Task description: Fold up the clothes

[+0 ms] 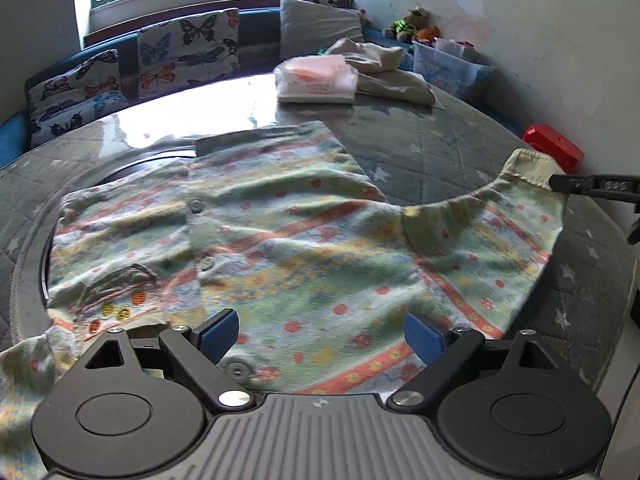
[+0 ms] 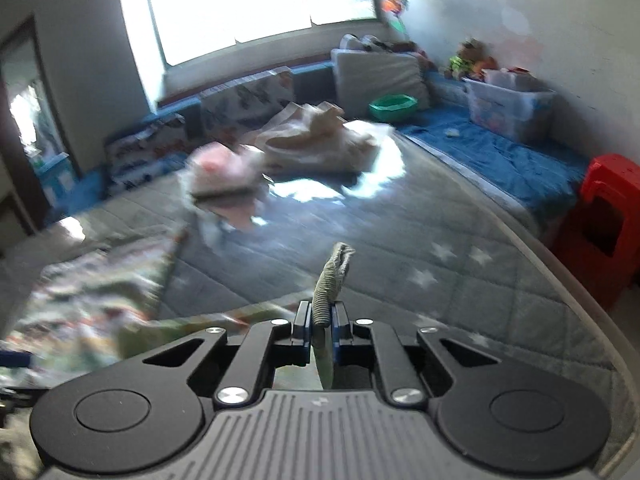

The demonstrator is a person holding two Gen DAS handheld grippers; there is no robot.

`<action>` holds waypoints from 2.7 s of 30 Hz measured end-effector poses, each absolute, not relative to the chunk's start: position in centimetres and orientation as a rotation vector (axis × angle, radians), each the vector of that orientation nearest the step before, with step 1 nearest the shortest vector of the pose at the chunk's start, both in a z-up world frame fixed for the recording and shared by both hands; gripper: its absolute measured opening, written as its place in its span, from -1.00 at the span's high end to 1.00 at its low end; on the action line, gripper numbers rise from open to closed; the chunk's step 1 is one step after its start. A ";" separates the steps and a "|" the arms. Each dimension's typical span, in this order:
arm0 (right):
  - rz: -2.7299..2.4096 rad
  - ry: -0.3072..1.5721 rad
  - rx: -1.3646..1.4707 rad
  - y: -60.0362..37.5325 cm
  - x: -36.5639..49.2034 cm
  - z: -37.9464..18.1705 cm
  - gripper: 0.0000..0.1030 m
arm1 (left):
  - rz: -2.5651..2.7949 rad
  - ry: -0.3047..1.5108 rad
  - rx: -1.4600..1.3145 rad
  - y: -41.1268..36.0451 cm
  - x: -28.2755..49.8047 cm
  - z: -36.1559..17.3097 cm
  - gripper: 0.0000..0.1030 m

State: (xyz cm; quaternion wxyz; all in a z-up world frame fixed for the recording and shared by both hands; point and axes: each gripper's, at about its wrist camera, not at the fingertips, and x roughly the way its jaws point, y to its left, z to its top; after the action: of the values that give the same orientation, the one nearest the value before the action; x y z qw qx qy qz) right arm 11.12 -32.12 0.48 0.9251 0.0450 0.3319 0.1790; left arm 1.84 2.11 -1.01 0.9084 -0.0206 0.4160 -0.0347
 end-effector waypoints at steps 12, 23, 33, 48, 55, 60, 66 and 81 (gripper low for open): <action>0.684 0.587 0.062 -23.0 8.8 6.8 0.85 | 0.009 0.812 -0.103 6.5 0.0 0.0 -0.80; 0.972 0.590 0.029 -11.4 6.2 8.4 0.85 | 0.121 0.770 -0.199 12.5 -4.0 0.2 -0.81; 1.120 0.676 -0.069 -5.4 2.4 5.4 0.66 | 0.218 0.768 -0.264 16.3 -6.6 -0.4 -0.83; 0.905 0.820 -0.245 -14.7 4.1 0.3 0.58 | 0.163 0.767 -0.243 14.7 -5.5 -0.4 -0.67; 0.891 0.865 -0.273 -17.4 3.6 -2.4 0.58 | 0.113 0.819 -0.217 12.6 -4.0 -1.5 -0.25; 0.882 0.854 -0.315 -17.1 3.8 -1.5 0.58 | 0.099 0.838 -0.199 12.2 -3.5 -2.5 0.15; 0.861 0.739 -0.315 -15.0 6.4 -0.2 0.56 | 0.099 0.834 -0.206 12.2 -3.6 -2.5 0.29; 0.844 0.731 -0.399 -11.8 7.7 -2.4 0.37 | 0.144 0.799 -0.145 12.5 -3.9 -2.0 0.89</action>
State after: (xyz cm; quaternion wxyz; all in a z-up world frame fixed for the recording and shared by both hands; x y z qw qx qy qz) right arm 7.74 -11.77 -2.43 0.8292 -0.1878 0.3446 0.3979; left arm -3.91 12.55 -2.03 0.9163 -0.0704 0.3881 0.0701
